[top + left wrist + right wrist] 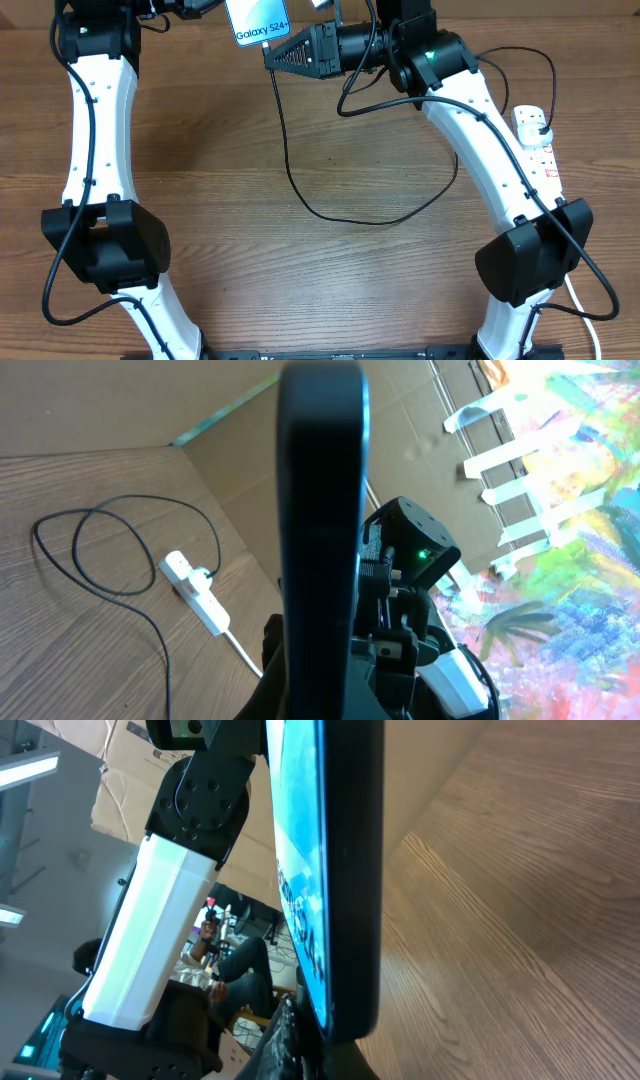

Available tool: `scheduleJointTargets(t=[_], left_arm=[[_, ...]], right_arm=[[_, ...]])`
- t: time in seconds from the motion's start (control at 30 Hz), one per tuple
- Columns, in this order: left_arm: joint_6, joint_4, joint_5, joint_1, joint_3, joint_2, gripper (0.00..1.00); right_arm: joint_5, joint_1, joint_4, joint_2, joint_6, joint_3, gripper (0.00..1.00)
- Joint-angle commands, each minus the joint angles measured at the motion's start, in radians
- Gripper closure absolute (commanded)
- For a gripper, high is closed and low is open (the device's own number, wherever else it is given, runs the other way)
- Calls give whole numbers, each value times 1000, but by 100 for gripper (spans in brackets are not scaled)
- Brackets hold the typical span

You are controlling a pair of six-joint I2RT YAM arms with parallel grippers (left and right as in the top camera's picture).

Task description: Plug charger to phone and switch on socket

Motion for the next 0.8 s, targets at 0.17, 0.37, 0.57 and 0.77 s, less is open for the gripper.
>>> scheduleJointTargets(t=[0.17, 0.37, 0.57, 0.77], left_arm=[[5, 5, 52, -12, 20, -17, 96], [5, 4, 52, -13, 20, -17, 96], [-14, 5, 51, -14, 20, -17, 96], [-31, 5, 51, -15, 20, -17, 96]], right_arm=[[29, -26, 42, 3, 1, 14, 96], [30, -27, 43, 3, 1, 14, 96], [40, -27, 62, 3, 27, 14, 96], [40, -26, -1, 3, 22, 14, 96]])
